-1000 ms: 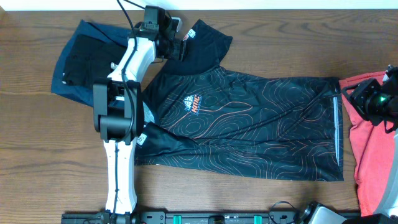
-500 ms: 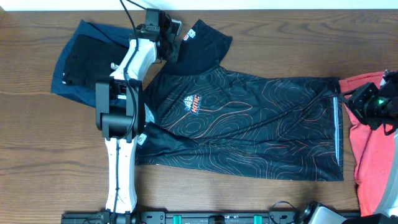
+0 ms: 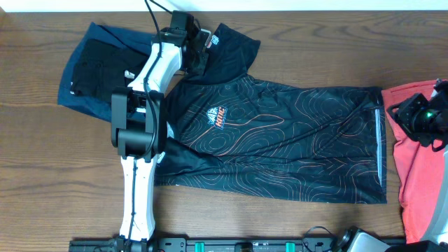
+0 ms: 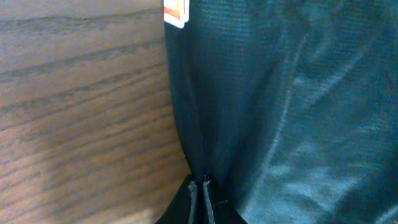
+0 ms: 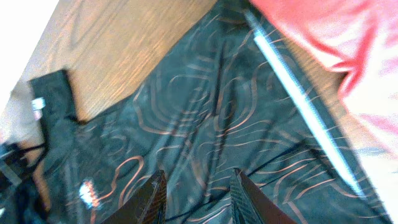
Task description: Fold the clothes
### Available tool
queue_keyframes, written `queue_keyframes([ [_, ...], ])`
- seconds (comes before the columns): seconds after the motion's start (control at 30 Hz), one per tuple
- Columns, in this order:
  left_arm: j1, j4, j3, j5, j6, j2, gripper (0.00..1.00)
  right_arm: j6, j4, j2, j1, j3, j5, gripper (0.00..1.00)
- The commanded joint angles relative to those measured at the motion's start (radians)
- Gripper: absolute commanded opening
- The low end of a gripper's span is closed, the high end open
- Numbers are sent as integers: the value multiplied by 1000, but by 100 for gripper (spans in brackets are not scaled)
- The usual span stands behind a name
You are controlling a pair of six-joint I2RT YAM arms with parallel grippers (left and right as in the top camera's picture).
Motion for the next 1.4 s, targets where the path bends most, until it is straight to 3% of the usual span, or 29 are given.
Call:
queue_keyframes([
  [0.0,1,-17,-7,-57,-5,-124,6,-19,21,4,9,6,85,31],
  [0.3,1,-191,-7,-74,-5,-275,6,-28,163,76,10,-5,85,29],
  [0.53,1,-345,-7,-74,-5,-295,6,-114,338,281,22,-5,74,42],
  [0.8,0,-365,-7,-74,-9,-295,6,-113,586,548,40,-5,63,40],
  [1.07,1,-373,-7,-74,-9,-295,6,-78,737,694,75,-5,10,39],
  [1.17,1,-372,-7,-74,-9,-295,6,-50,760,723,76,-5,11,32],
  [1.33,1,-372,-7,-74,-9,-295,6,-43,780,730,74,-1,2,3],
  [1.37,1,-372,-7,-74,-9,-295,6,-43,780,730,73,5,-17,1],
])
